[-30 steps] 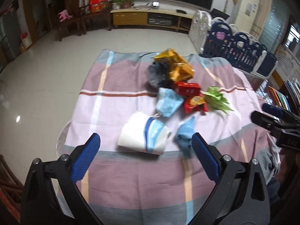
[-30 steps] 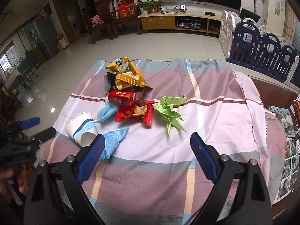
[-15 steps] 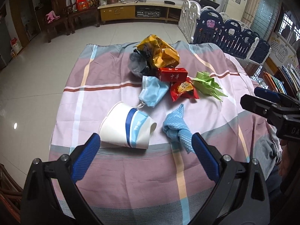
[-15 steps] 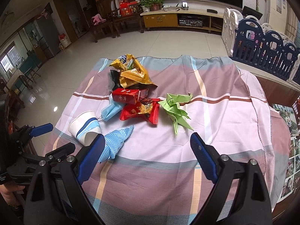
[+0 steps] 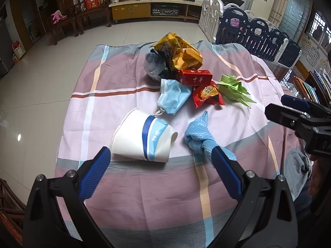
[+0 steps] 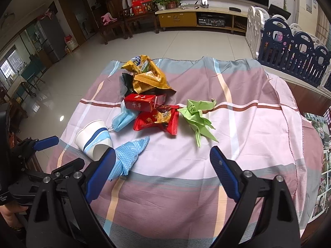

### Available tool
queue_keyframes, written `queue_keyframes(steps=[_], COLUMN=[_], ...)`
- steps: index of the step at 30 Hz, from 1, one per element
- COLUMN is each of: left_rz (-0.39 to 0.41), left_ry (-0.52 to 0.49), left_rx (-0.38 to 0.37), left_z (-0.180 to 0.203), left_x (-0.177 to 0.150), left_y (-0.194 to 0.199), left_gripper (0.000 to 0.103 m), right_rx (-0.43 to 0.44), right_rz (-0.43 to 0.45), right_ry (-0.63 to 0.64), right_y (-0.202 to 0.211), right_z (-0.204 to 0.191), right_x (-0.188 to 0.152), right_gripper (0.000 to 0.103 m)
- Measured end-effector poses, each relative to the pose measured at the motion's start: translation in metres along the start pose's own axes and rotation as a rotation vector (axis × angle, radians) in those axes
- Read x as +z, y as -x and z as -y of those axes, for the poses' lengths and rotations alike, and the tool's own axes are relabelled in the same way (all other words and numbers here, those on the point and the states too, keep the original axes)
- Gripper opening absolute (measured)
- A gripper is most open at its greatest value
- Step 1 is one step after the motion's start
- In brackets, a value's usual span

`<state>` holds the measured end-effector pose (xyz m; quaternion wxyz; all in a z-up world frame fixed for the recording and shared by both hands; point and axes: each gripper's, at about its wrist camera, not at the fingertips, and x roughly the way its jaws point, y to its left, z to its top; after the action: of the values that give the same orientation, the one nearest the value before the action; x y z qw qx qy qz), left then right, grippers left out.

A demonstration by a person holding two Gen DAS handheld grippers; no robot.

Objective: Collect trash
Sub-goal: 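Reach the right tool to the blue cloth and grasp it, then bin the white paper cup with the left tool while the right tool holds the cloth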

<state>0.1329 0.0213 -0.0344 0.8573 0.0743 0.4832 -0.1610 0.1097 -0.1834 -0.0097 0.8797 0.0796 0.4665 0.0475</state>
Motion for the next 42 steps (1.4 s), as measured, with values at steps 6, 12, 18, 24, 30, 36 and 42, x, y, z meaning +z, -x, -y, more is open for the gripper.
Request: queue_keyframes(steps=[6,12,18,24,30,36,42], left_rz=[0.058,0.047,0.024,-0.027,-0.095,-0.098,-0.133], left_ry=[0.123,0.178,0.137,0.121,0.227,0.383,0.448], left_rx=[0.074,0.100,0.070,0.016,-0.023,0.039,0.048], left_z=[-0.040,-0.061,-0.049,-0.035,-0.016,-0.016,-0.016], left_x=[0.007,0.010,0.009,0.008,0.004,0.007,0.006], left_y=[0.013,0.008,-0.002,-0.017,-0.046,-0.072,-0.089], left_gripper=[0.097,0.097,0.097,0.097,0.097,0.084,0.080], right_rx=[0.045,0.054,0.048,0.076,0.084,0.109,0.123], right_rz=[-0.051,-0.114,-0.204,-0.101,-0.058,-0.035,-0.031], right_ry=[0.018,0.114,0.092,0.064,0.013,-0.005,-0.006], right_y=[-0.025,-0.066,-0.091,-0.054,-0.037,-0.024,-0.018], right_z=[-0.022,-0.063,-0.063,-0.048,-0.025,-0.020,-0.018], right_x=[-0.002,-0.013,-0.021,-0.007,0.005,0.011,0.010], right_gripper=[0.090,0.077,0.020,0.005,0.005,0.005,0.005])
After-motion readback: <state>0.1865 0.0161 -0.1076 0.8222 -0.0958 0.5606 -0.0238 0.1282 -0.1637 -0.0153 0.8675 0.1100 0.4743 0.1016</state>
